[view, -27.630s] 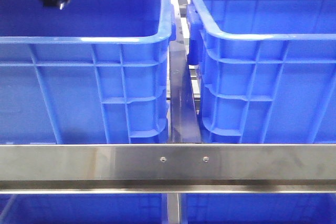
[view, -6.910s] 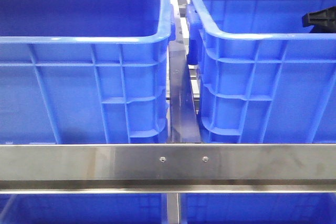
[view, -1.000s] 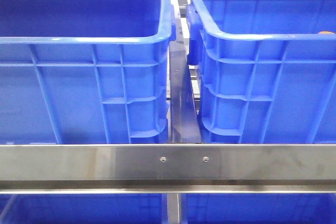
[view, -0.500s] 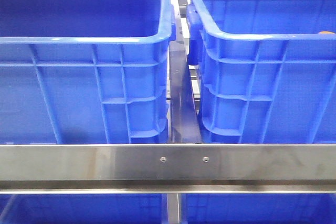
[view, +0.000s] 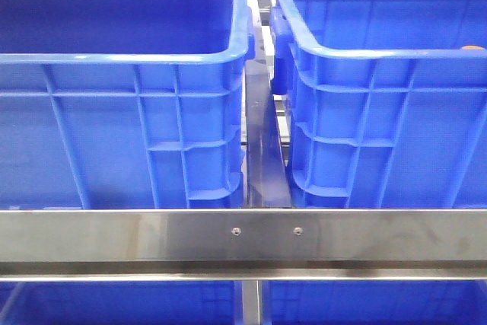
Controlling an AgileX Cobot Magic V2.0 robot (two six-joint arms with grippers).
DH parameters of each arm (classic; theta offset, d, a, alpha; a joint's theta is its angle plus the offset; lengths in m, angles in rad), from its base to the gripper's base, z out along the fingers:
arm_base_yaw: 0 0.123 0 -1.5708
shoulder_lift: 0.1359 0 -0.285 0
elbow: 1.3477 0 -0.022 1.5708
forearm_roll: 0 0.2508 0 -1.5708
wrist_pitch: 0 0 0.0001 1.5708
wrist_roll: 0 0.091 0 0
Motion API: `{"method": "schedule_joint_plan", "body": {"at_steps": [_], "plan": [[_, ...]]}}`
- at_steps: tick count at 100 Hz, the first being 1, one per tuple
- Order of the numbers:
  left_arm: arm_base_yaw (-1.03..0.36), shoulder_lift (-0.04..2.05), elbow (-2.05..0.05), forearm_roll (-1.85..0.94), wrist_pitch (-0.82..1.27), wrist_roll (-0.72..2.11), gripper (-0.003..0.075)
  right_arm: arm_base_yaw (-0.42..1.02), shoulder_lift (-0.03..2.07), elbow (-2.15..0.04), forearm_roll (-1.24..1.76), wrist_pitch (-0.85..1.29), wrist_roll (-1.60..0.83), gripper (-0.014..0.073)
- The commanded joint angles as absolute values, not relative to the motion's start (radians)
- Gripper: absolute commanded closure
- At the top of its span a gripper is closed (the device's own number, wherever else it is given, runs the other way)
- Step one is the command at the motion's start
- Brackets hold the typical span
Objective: Pick red and yellow buttons and place in box
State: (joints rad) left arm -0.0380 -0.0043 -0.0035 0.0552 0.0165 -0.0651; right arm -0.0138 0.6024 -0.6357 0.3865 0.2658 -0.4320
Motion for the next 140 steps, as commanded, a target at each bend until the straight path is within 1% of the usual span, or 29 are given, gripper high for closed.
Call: {"method": "schedule_joint_plan", "body": {"at_steps": [1,9,22,67,94,110,130,140], "plan": [[-0.036,-0.038,0.044,0.045,-0.066,-0.075,0.0739,0.045,0.589,-0.653,0.203,0.107,-0.266,0.0662],[-0.036,-0.038,0.044,0.045,-0.066,-0.075,0.0739,0.083,0.572,-0.621,0.120,0.043,-0.174,0.0662],[-0.036,-0.038,0.044,0.045,-0.066,-0.075,0.0739,0.091,0.520,-0.549,0.111,0.000,-0.132,0.0662],[-0.036,-0.038,0.044,0.045,-0.066,-0.075,0.0739,0.091,0.152,-0.204,0.111,-0.030,-0.130,0.0662],[-0.036,-0.038,0.044,0.045,-0.066,-0.075,0.0739,0.075,-0.036,-0.069,0.110,-0.032,-0.129,0.0662],[-0.036,-0.038,0.044,0.045,-0.066,-0.075,0.0739,0.040,-0.035,-0.036,0.110,-0.060,-0.121,0.0662],[-0.036,-0.038,0.044,0.045,-0.066,-0.075,0.0739,0.036,-0.035,0.009,0.110,-0.154,-0.090,0.0662],[-0.036,-0.038,0.044,0.045,-0.066,-0.075,0.0739,0.036,-0.035,0.008,0.110,-0.146,-0.083,0.0662]]}}
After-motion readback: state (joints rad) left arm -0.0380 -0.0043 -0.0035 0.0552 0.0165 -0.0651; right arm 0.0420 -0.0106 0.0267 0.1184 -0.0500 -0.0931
